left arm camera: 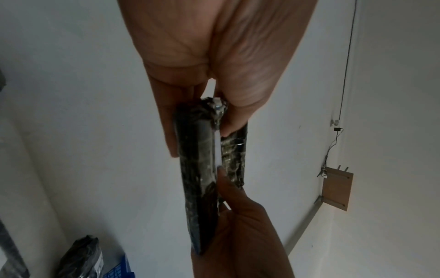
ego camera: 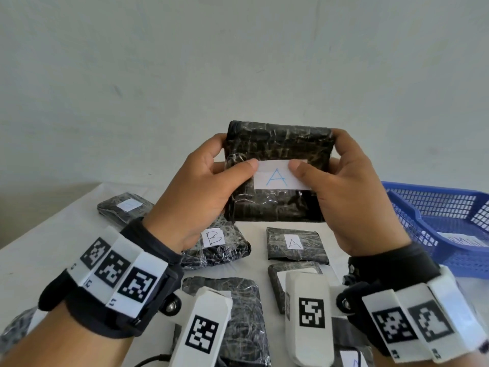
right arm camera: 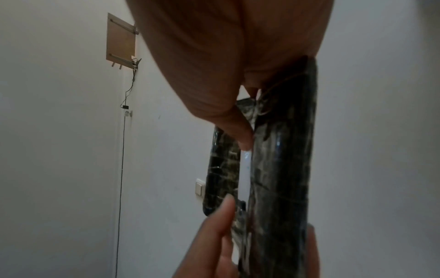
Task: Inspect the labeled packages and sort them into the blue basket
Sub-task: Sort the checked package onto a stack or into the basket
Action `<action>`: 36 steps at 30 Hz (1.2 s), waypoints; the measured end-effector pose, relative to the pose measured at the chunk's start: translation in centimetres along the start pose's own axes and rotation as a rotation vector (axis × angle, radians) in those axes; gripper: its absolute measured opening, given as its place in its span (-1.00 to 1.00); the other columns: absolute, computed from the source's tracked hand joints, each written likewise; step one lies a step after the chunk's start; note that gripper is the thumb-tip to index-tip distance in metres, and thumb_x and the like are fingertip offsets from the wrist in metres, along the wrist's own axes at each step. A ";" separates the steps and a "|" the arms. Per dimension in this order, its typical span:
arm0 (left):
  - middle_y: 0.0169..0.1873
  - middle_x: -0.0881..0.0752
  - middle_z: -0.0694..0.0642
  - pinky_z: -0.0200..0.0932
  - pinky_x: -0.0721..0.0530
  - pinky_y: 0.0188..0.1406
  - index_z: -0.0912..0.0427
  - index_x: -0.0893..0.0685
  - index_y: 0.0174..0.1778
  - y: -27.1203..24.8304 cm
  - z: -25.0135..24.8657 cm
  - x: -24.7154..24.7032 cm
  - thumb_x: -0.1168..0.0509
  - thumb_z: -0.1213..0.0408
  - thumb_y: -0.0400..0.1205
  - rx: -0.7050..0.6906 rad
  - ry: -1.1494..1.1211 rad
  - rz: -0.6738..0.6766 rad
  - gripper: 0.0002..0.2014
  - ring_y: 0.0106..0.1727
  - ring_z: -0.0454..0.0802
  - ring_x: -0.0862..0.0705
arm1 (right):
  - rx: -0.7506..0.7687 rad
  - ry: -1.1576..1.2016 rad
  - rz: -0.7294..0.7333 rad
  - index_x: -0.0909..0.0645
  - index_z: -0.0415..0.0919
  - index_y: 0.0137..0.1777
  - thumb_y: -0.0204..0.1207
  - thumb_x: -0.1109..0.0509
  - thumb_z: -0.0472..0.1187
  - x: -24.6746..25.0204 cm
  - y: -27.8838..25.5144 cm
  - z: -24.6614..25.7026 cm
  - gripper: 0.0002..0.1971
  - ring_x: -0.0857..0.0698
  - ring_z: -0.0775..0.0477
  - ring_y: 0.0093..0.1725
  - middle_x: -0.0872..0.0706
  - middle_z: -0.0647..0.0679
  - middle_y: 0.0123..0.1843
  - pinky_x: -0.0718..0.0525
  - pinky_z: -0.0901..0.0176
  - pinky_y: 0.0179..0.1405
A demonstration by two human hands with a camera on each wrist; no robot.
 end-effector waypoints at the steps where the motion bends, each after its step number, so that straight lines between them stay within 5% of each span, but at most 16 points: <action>1: -0.15 -0.90 0.10 0.02 -0.89 -0.09 -0.07 -0.71 0.26 0.0 0.1 -0.1 -0.35 0.39 0.74 0.007 0.004 0.008 -0.73 -0.10 0.00 -0.89 | 0.018 -0.021 -0.009 -0.65 0.02 0.15 0.67 -0.49 -0.38 0.0 0.0 -0.1 -0.74 -0.88 -0.34 -0.04 -0.87 -0.21 -0.01 -0.88 -0.43 -0.09; 6: -0.17 -0.91 0.09 -0.03 -0.88 -0.11 -0.16 -0.68 0.24 0.0 0.3 -0.1 -0.33 0.44 0.75 0.011 0.050 0.027 -0.66 -0.11 0.01 -0.90 | 0.073 -0.131 0.034 -0.54 0.06 0.25 0.59 -0.55 -0.38 -0.2 0.2 -0.4 -0.59 -0.85 -0.20 0.04 -0.81 0.00 -0.01 -0.84 -0.37 0.11; 13: -0.10 -0.89 0.13 0.17 -0.85 0.10 -0.12 -0.72 0.26 0.1 0.6 -0.3 -0.42 0.49 0.67 -0.038 0.082 -0.006 -0.61 -0.02 0.10 -0.88 | 0.103 -0.154 0.021 -0.48 0.10 0.22 0.55 -0.47 -0.46 -0.4 0.1 -0.4 -0.54 -0.76 -0.40 -0.02 -0.74 -0.02 -0.08 -0.80 -0.47 -0.08; 16: -0.09 -0.88 0.13 0.19 -0.86 0.08 -0.16 -0.74 0.19 0.1 0.6 -0.3 -0.46 0.36 0.56 -0.077 0.097 -0.037 -0.63 0.00 0.12 -0.88 | 0.103 -0.134 -0.001 -0.47 0.11 0.17 0.55 -0.48 -0.47 -0.6 0.1 -0.4 -0.54 -0.76 -0.24 -0.11 -0.73 0.04 -0.09 -0.81 -0.44 -0.06; 20: -0.05 -0.89 0.14 0.22 -0.85 0.08 -0.11 -0.74 0.21 0.1 0.7 -0.5 -0.46 0.38 0.61 -0.082 0.085 -0.034 -0.66 0.01 0.13 -0.88 | 0.058 -0.121 -0.006 -0.49 0.06 0.22 0.52 -0.62 -0.36 -0.7 0.1 -0.7 -0.54 -0.85 -0.08 0.06 -0.81 0.07 0.02 -0.86 -0.29 0.09; 27: -0.05 -0.89 0.18 0.21 -0.86 0.07 -0.03 -0.72 0.24 0.1 0.8 -0.5 -0.41 0.46 0.70 -0.082 0.067 -0.069 -0.69 -0.01 0.14 -0.89 | 0.021 -0.181 -0.095 -0.55 -0.04 0.19 0.43 -0.73 -0.14 -1.0 0.1 -0.7 -0.54 -0.85 -0.05 0.08 -0.83 0.02 0.09 -0.85 -0.20 0.13; 32: -0.03 -0.89 0.18 0.28 -0.84 0.11 0.00 -0.71 0.29 0.1 0.8 -0.5 -0.42 0.41 0.71 -0.109 0.071 -0.088 -0.71 0.03 0.17 -0.88 | 0.026 -0.224 -0.067 -0.53 0.05 0.15 0.55 -0.63 -0.01 -1.2 -0.1 -0.7 -0.66 -0.85 -0.05 -0.02 -0.78 0.16 -0.04 -0.73 0.00 -0.15; 36: -0.04 -0.87 0.18 0.22 -0.86 0.05 -0.07 -0.70 0.29 0.0 0.7 -0.6 -0.40 0.38 0.72 -0.054 0.045 -0.038 -0.71 0.03 0.20 -0.88 | 0.048 -0.205 -0.084 -0.53 0.04 0.14 0.59 -0.61 -0.14 -1.1 0.0 -0.7 -0.70 -0.86 -0.16 -0.01 -0.82 0.05 0.03 -0.79 -0.09 -0.12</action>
Point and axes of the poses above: each hand's wrist, its own y-axis towards the middle knuckle, its own x-axis out of the back of the hand, z = x × y, the point moved 1 cm from there along y, towards the middle knuckle
